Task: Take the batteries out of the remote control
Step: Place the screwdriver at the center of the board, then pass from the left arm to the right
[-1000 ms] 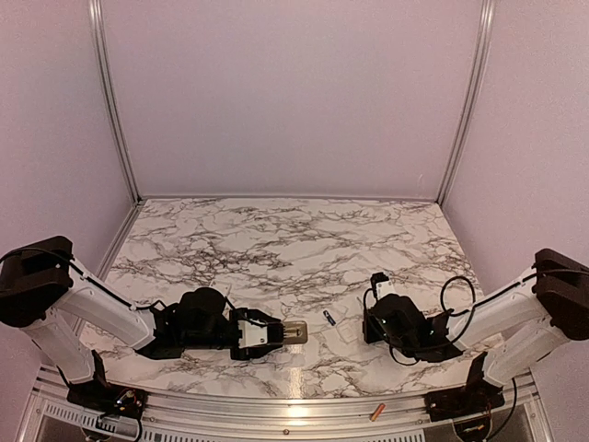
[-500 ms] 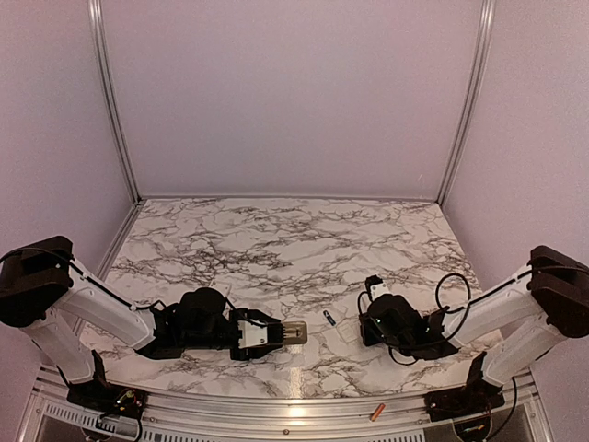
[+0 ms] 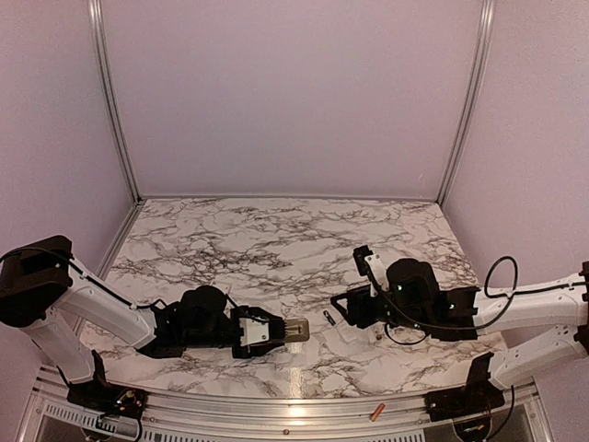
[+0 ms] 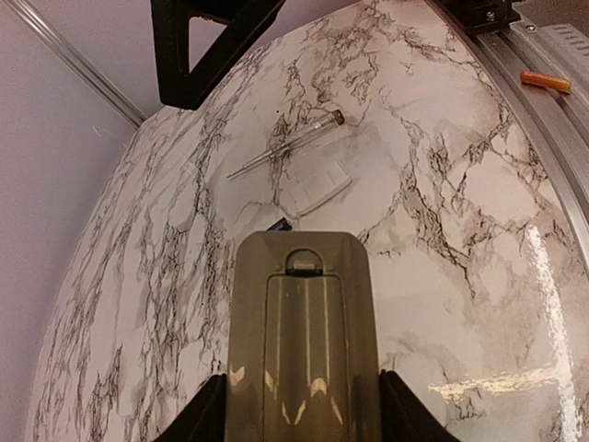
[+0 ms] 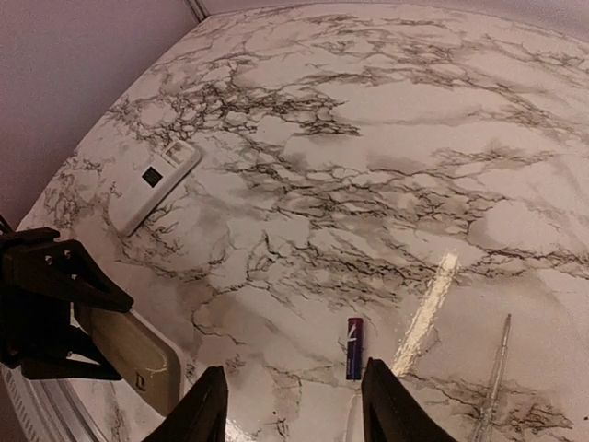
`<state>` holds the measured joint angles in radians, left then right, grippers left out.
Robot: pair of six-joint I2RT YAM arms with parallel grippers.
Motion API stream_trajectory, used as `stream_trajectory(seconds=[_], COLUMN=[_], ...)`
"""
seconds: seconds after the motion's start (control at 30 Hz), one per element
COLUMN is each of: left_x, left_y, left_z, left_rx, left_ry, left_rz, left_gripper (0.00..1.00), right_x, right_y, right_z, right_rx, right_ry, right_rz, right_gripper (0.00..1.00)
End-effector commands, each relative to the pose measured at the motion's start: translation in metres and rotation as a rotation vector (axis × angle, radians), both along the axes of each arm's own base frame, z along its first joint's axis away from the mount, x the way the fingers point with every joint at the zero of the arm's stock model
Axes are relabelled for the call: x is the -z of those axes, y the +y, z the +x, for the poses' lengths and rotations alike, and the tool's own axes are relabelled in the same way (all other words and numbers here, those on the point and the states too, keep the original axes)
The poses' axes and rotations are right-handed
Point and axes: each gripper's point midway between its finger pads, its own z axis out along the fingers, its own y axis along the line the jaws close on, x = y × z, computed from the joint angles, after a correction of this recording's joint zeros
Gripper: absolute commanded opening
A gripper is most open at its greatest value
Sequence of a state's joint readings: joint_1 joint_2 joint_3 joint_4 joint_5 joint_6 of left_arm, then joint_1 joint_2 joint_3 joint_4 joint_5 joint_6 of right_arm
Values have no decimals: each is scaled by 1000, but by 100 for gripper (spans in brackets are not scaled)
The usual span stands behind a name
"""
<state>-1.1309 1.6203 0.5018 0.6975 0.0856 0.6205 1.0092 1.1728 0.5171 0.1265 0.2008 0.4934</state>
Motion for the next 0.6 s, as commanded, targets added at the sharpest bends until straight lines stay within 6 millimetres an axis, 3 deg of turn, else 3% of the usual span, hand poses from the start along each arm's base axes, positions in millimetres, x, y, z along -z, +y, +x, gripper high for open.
stream_trajectory(seconds=[0.0, 0.2, 0.57], left_x=[-23, -37, -50], left_y=[-10, -9, -10], left_z=[3, -5, -17], left_rx=[-4, 27, 89], left_ry=[-2, -1, 7], left_rz=[-69, -123, -184], left_gripper=[0, 0, 0], right_x=[-20, -16, -22], right_y=[31, 52, 87], right_z=[-28, -46, -66], right_rx=[-167, -303, -496], right_ry=[53, 104, 147], right_rz=[96, 148, 247], right_gripper=[55, 68, 76])
